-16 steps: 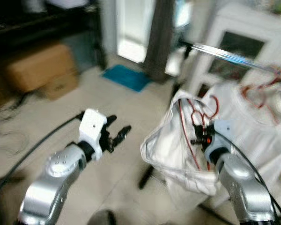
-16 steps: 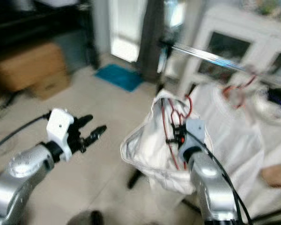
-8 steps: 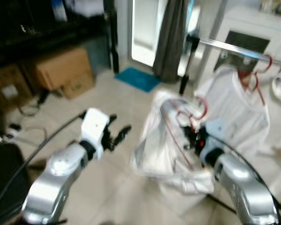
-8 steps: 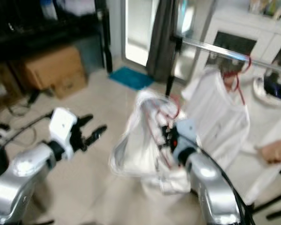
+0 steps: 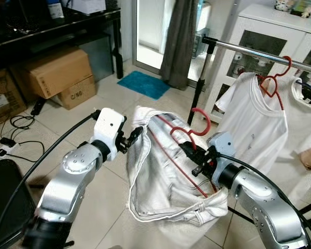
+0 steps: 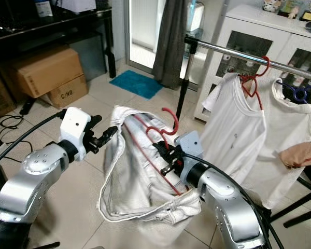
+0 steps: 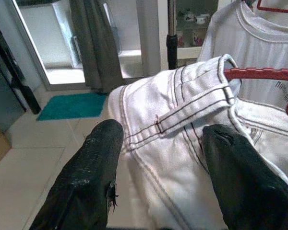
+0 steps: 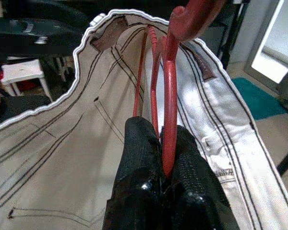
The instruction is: Hang hanger
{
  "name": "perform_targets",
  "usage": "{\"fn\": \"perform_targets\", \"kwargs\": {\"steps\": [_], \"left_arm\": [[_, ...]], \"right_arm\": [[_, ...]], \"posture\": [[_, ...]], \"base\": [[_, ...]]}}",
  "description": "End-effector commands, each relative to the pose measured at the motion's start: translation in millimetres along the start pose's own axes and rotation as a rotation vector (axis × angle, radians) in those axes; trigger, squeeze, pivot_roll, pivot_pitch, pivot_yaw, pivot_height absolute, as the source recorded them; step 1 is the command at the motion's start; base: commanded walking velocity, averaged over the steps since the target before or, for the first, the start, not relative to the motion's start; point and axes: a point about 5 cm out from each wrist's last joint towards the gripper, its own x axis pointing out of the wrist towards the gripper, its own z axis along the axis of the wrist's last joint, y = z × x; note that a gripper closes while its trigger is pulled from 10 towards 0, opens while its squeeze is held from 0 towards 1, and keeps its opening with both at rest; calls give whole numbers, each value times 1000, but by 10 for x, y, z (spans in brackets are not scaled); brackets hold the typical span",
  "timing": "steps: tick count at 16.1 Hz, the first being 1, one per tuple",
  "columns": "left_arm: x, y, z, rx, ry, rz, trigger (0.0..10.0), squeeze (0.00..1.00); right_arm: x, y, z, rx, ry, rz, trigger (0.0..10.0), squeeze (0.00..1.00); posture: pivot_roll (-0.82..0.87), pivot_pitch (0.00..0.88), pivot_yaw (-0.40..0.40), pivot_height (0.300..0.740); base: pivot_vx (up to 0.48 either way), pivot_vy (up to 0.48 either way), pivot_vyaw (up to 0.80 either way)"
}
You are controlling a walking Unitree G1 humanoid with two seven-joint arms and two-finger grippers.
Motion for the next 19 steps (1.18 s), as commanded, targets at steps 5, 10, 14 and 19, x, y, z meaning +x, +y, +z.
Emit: {"fn": "perform_targets", "kwargs": {"steps": [5, 10, 14, 19], "left_arm": [[73, -5, 27, -16, -17, -12, 10000, 0], [74, -72, 27, -87, -39, -81, 10000, 1000], [62, -215, 1, -69, -28, -172, 10000, 980], [31, -292, -49, 9, -7, -106, 10000, 0]], "right_arm": [[24, 27, 225, -55, -105, 62, 0, 0], [31, 91, 261, -82, -125, 128, 0, 0], [29, 63, 278, -91, -135, 115, 0, 0], [25, 34, 288, -97, -140, 104, 0, 0]], "posture": [[-76, 0, -40, 740], [-77, 0, -38, 740], [-78, 0, -35, 740], [-78, 0, -31, 740]], "base": [[0, 0, 0], [0, 0, 0], [0, 0, 0], [0, 0, 0]]}}
